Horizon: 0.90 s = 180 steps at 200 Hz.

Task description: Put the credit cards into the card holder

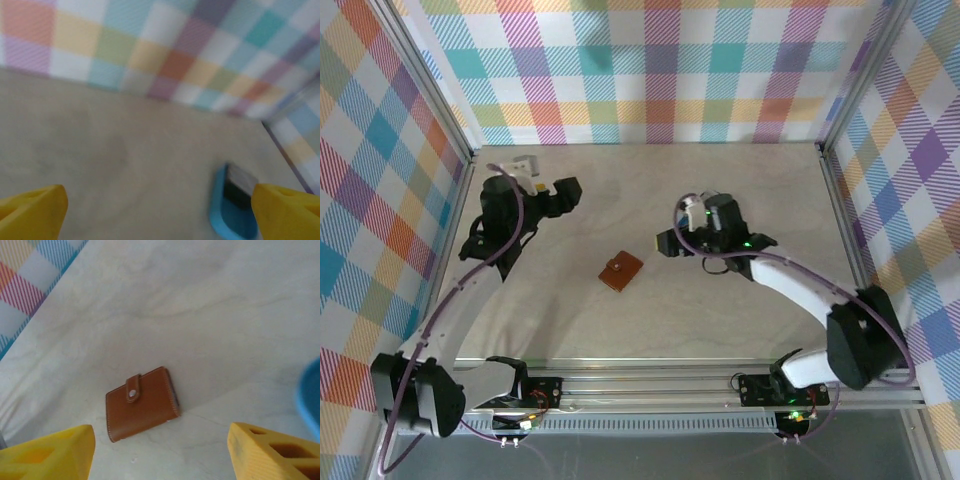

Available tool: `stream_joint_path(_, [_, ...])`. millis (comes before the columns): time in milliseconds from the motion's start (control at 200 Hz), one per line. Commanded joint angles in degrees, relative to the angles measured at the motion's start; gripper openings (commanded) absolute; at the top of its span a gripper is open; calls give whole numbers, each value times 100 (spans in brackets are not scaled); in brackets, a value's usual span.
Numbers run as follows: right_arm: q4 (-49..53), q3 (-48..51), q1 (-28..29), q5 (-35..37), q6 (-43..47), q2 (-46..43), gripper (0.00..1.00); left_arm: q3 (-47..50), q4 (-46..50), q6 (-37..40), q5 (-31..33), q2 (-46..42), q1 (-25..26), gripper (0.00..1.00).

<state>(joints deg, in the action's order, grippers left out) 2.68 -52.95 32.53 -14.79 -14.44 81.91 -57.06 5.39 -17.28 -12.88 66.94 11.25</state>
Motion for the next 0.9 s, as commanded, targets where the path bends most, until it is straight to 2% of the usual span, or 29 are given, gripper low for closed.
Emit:
stream_joint_path(0, [339, -486, 381, -116, -121, 545, 68, -482, 1933, 52, -1083, 217, 36, 94])
stream_joint_path(150, [518, -921, 847, -198, -330, 1183, 63, -727, 2771, 566, -1240, 567, 36, 95])
stream_joint_path(230, [539, -1003, 1038, -230, -409, 1376, 61, -922, 3226, 738, -1526, 864, 36, 95])
stream_joint_path(335, [491, -984, 1187, -411, -567, 1538, 53, -1191, 3707, 1081, -1927, 1207, 36, 95])
stream_joint_path(430, [236, -815, 1246, -541, -830, 1619, 48, -1030, 3493, 989, -1793, 1329, 36, 94])
stream_joint_path(555, [4, -662, 1371, -609, -1188, 1698, 37, -846, 3384, 979, -1928, 1386, 27, 93])
stream_joint_path(700, [-211, -560, 1513, -642, -1548, 1866, 17, -532, 3142, 846, -1731, 1406, 27, 92])
stream_joint_path(895, [-517, -510, 1607, -553, -1750, 2077, 1, -443, 3071, 709, -1675, 1471, 27, 92])
